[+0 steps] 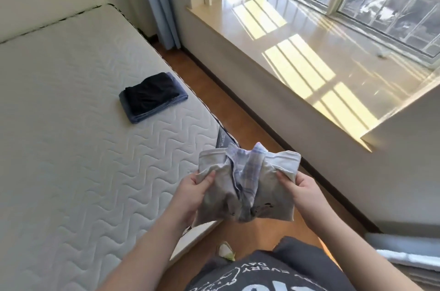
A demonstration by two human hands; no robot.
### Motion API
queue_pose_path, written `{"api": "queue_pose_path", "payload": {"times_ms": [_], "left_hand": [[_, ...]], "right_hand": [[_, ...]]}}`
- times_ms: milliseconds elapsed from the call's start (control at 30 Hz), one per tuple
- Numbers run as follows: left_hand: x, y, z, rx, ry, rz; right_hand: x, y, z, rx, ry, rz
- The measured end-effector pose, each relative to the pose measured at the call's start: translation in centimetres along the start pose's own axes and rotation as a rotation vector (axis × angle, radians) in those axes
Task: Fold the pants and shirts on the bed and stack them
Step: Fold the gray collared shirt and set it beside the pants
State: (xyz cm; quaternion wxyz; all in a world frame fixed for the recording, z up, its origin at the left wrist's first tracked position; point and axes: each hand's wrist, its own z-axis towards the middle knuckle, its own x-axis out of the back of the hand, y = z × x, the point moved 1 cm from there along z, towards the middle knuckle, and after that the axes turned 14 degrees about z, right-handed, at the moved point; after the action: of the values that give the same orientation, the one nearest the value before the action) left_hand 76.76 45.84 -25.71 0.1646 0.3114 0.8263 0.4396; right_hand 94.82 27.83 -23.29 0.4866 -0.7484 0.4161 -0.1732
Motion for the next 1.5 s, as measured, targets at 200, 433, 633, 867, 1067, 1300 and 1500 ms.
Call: {"api": "queue_pose_path", "payload": {"times_ms": [200,433,633,867,1067,1300,1500], "left_hand": [[-0.1,0.7,4.3,0.055,0.164,-0.073],[-2.2,1.1,6.8,0.115,0.368,-0.148],[-3.3,1.0,7.5,0.119,0.540,-0.214],[0.3,-2.2,8.0,0.174,0.618,-0.185],[5.3,-4.4,10.8,0.227,0.582,-0.046],[9.2,-6.1,15.7,0.266,0.533,0.052],[12.0,-6.3,20.4,0.271,0.641,0.172]], "right_hand": [[-0.7,-1.4,8.2,-0.056,-0.147,-0.065],[-0.7,-2.3,16.9,-0.178,-0.367,-0.097],[-2.1,-3.6,22.5,-0.295,-0.530,-0.176],[-5.8,-1.5,25.8,-0.425,-0.607,-0.199],[-9.3,2.0,27.8,-0.427,-0.577,-0.312],[-13.1,4.9,30.6,-0.389,-0.548,-0.438],[-15.1,6.0,36.8,-0.373,-0.511,-0.513]]}}
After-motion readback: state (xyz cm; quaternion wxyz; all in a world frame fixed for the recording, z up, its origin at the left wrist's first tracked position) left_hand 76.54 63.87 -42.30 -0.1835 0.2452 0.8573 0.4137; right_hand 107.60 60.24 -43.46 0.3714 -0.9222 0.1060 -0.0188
